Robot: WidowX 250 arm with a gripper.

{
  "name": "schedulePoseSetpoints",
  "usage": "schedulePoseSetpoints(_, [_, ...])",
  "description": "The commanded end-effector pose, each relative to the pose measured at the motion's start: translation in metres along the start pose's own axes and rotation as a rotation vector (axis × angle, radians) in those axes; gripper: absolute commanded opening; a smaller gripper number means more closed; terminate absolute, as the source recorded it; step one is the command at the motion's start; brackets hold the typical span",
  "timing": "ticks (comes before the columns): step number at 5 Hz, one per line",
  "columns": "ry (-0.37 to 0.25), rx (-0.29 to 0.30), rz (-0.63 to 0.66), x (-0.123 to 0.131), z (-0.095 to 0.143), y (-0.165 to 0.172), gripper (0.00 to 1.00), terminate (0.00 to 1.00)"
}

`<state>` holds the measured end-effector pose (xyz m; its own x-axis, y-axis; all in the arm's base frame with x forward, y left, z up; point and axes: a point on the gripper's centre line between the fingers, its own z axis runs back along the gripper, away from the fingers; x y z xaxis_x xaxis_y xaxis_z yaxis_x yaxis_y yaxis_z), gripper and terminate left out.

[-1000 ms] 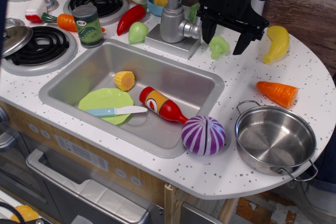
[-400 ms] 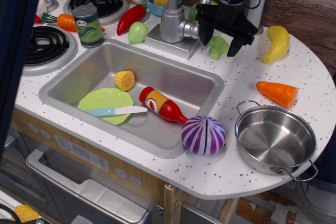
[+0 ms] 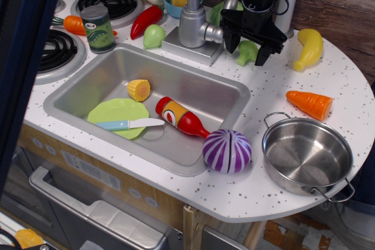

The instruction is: Put broccoli in pot or pan

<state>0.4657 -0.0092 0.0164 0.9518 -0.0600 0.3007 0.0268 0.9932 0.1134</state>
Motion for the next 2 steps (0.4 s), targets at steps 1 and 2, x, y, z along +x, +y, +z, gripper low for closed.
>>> schedulePoseSetpoints(1, [-0.059, -0.032, -0.007, 0.0149, 0.0055, 0.0075, 1.0, 0.0])
schedulePoseSetpoints(2, [-0.059, -0.038, 0.007, 0.0143, 0.0026, 0.0023, 1.0, 0.0])
